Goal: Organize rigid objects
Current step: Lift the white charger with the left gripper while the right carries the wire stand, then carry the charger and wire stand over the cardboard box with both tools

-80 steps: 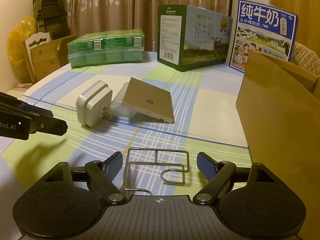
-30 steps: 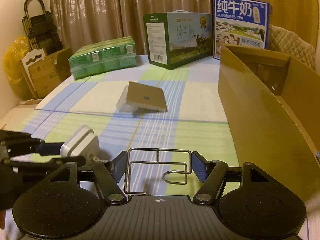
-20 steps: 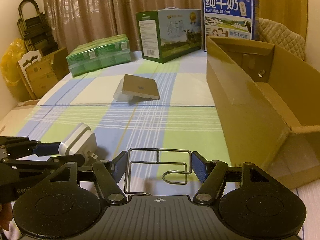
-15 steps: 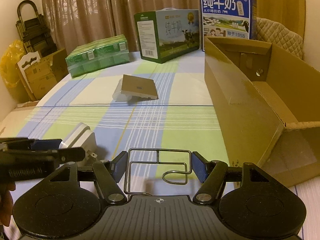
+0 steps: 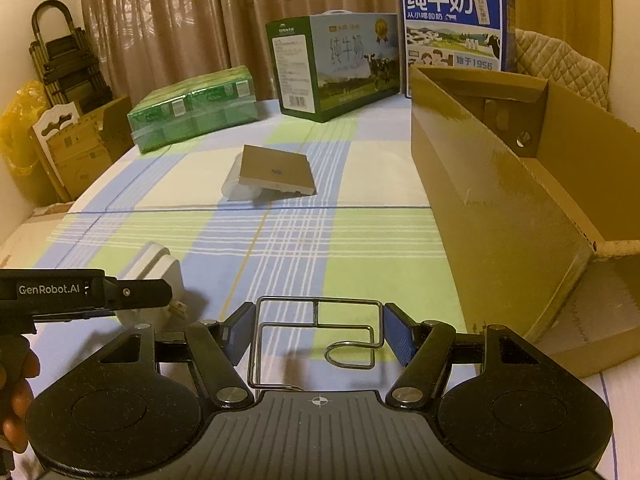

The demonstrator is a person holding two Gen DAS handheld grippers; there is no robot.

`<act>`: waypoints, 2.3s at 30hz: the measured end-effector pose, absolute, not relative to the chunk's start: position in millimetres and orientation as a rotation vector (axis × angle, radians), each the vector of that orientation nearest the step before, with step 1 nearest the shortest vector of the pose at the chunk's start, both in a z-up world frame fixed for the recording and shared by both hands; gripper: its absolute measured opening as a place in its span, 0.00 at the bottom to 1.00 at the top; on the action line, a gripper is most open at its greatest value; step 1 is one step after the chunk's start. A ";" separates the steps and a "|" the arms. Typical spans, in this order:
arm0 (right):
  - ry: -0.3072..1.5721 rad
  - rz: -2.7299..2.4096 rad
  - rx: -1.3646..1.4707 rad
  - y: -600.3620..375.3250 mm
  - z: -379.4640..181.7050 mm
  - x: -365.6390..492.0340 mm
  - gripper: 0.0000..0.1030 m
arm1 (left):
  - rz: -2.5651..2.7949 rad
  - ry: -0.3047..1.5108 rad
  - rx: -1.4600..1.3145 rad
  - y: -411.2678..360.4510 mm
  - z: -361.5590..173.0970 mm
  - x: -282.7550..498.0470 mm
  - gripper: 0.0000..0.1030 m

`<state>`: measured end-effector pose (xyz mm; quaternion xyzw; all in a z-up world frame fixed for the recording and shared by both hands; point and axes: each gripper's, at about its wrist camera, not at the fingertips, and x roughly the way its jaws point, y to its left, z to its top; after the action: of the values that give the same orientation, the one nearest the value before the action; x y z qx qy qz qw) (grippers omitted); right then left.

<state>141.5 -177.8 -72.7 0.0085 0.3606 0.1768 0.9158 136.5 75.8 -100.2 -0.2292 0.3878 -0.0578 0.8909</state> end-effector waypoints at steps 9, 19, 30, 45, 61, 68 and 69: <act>0.743 0.359 0.023 -178.7 -74.6 143.0 0.63 | -0.116 0.814 -0.399 66.3 -104.6 141.1 0.53; 0.744 0.356 0.025 -179.4 -74.4 142.7 0.63 | -0.134 0.807 -0.215 48.1 -99.1 135.7 0.52; 0.741 0.353 0.025 -179.9 -71.9 140.1 0.63 | -0.140 0.757 -0.154 46.1 -88.1 128.7 0.35; 0.740 0.360 0.024 -177.9 -70.9 139.0 0.63 | -0.130 0.726 -0.138 45.4 -80.5 126.5 0.28; 0.662 0.374 0.013 -180.5 -28.5 118.4 0.63 | -0.103 0.689 -0.173 38.3 -40.5 92.9 0.28; 0.638 0.370 0.013 -188.6 -10.9 97.0 0.63 | -0.093 0.670 -0.180 27.0 -18.3 67.5 0.28; 0.636 0.370 0.014 -190.2 -8.8 93.5 0.63 | -0.094 0.669 -0.183 25.4 -15.6 64.6 0.28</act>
<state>93.5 -190.2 -8.8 0.0069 0.3108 0.1806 0.9331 64.6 25.4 -15.6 -0.0894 0.3275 -0.0460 0.9395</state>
